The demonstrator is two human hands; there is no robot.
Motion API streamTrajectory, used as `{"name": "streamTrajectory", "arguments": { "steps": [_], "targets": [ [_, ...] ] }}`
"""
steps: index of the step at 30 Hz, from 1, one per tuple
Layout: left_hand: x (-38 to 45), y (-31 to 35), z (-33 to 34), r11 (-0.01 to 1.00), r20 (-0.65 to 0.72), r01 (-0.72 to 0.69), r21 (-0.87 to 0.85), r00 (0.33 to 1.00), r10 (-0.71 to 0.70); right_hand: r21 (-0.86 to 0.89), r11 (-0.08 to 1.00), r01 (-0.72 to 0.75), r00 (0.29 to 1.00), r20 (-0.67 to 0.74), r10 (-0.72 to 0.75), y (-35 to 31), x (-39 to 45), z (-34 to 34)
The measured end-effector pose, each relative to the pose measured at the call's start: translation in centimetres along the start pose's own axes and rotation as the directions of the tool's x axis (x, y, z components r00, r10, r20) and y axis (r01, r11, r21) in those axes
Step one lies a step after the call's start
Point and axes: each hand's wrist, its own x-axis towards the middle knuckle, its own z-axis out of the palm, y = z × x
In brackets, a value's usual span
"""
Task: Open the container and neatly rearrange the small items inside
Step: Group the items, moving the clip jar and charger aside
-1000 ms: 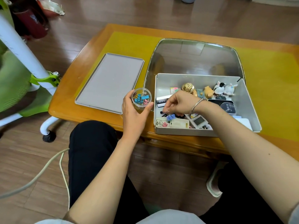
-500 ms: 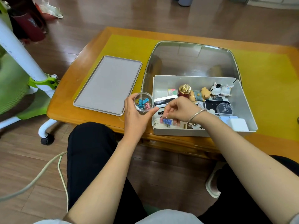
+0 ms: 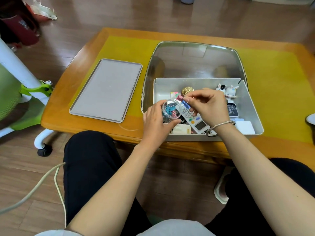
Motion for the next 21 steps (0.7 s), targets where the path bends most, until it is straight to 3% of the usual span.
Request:
{"name": "streamTrajectory", "arguments": {
  "steps": [5, 12, 16, 21],
  "targets": [
    [0.0, -0.3, 0.4, 1.000, -0.022, 0.014, -0.011, 1.000, -0.014, -0.270, 0.945, 0.187, 0.982, 0.082, -0.171, -0.1, -0.1, 0.9],
    [0.0, -0.3, 0.5, 1.000, -0.017, 0.001, -0.020, 1.000, -0.001, -0.414, 0.856, 0.310, 0.949, 0.193, -0.250, 0.0, 0.2, 2.4],
    [0.0, -0.3, 0.6, 1.000, -0.034, -0.006, -0.019, 0.999, 0.005, -0.401, 0.864, 0.303, 0.936, 0.297, -0.190, -0.1, 0.1, 2.4],
    [0.0, -0.4, 0.7, 1.000, -0.036, 0.018, -0.010, 0.999, -0.018, -0.412, 0.885, 0.218, 0.966, 0.218, -0.137, -0.2, -0.1, 1.7]
  ]
}}
